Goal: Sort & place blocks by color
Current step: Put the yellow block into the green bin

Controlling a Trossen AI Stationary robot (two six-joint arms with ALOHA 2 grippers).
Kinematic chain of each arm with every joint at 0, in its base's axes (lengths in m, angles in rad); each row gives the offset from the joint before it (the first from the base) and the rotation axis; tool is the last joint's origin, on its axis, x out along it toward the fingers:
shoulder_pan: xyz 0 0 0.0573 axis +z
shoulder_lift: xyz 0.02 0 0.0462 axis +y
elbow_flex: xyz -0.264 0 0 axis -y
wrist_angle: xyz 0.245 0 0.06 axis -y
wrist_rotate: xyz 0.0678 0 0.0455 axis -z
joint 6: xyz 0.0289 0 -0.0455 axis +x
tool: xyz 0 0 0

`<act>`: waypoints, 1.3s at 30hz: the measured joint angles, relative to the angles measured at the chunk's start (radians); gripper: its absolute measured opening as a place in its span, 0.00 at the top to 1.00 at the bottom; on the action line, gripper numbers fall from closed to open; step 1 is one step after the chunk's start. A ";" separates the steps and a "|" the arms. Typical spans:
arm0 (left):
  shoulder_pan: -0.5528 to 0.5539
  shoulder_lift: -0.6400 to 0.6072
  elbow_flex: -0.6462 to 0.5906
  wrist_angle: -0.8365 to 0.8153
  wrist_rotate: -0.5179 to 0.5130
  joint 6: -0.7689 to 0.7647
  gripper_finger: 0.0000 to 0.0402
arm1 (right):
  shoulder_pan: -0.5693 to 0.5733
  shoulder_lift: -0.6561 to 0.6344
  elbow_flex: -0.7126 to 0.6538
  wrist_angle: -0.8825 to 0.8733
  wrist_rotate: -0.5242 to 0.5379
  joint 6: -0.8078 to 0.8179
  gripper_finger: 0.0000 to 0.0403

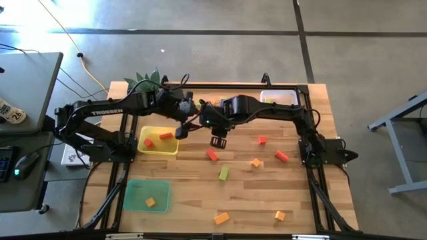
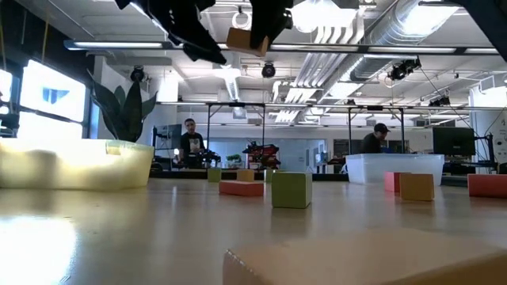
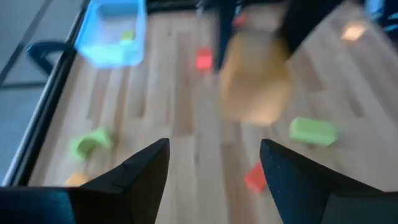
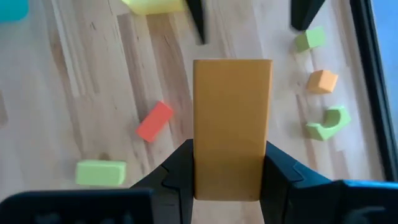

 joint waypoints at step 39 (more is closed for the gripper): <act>-0.065 0.001 0.000 0.139 -0.136 0.000 0.74 | -0.093 -0.007 -0.001 0.091 -0.123 -0.175 0.67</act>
